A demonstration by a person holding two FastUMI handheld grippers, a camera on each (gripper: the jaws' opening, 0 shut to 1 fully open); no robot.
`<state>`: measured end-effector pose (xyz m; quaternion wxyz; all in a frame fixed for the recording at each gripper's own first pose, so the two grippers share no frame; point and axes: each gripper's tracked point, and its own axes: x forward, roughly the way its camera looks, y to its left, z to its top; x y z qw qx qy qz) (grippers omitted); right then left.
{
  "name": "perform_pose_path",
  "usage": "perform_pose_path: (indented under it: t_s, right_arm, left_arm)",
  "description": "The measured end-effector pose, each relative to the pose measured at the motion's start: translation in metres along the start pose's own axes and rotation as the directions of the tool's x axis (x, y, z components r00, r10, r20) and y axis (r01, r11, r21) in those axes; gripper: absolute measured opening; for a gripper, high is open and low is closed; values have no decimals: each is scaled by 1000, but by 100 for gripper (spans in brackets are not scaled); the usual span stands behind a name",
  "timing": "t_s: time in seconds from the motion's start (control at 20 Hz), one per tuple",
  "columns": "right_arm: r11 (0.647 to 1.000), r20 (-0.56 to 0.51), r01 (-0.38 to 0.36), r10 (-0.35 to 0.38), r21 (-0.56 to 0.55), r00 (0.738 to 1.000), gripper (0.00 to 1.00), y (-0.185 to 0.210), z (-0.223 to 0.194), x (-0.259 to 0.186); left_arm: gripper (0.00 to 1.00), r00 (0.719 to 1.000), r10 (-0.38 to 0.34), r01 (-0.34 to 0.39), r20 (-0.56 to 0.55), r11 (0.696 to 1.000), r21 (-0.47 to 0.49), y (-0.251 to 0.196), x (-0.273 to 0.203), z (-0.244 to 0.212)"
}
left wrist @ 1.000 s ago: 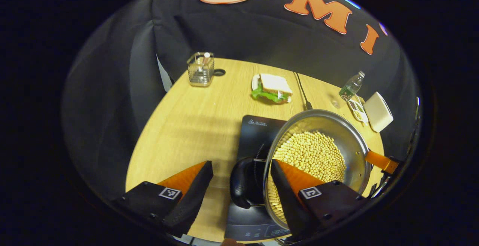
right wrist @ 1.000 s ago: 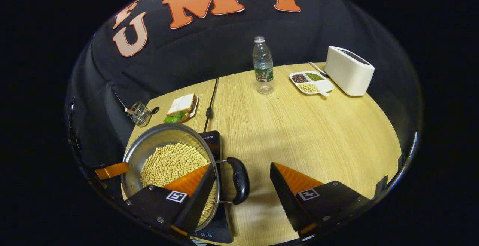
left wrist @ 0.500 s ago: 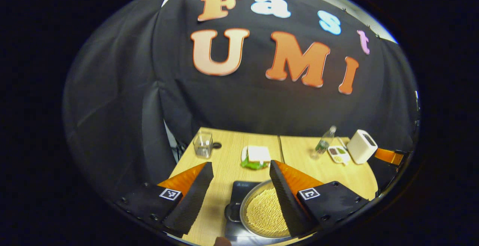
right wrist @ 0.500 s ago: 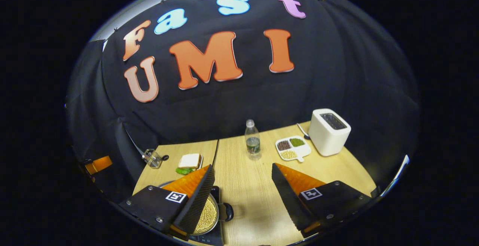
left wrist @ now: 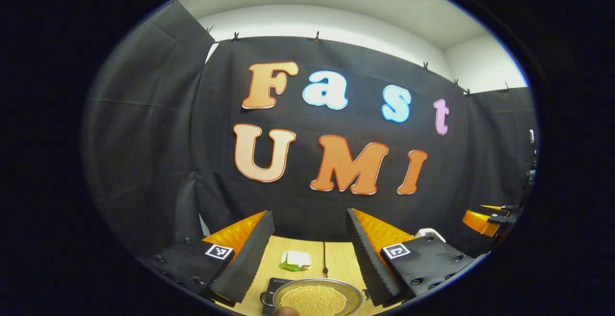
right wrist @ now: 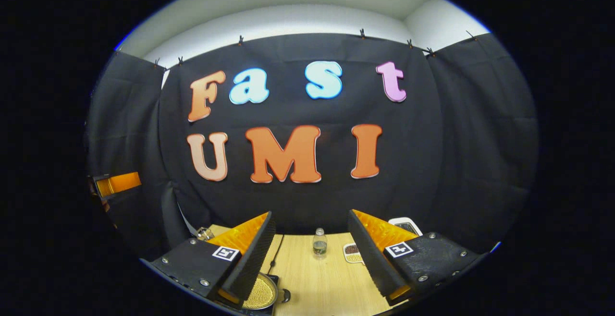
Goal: First push the handle of the pot to place it horizontally, then grasp the pot with both hands and set it on the induction cooktop.
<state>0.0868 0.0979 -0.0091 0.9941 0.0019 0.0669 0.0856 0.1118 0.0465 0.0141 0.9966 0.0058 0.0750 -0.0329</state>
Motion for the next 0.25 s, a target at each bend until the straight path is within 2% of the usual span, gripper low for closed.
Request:
perform_pose_path:
  t_s: [0.1, 0.25]
  right_arm:
    - [1000, 29, -6, 6, 2, 1000, 95, 1, 20, -9]
    - [1000, 70, -25, 25, -3, 997, 95, 3, 46, -25]
  left_arm:
    - [98, 1000, 6, -7, 31, 1000, 22, -1, -12, 20]
    - [97, 994, -27, 27, 102, 1000, 3, -21, -29, 55]
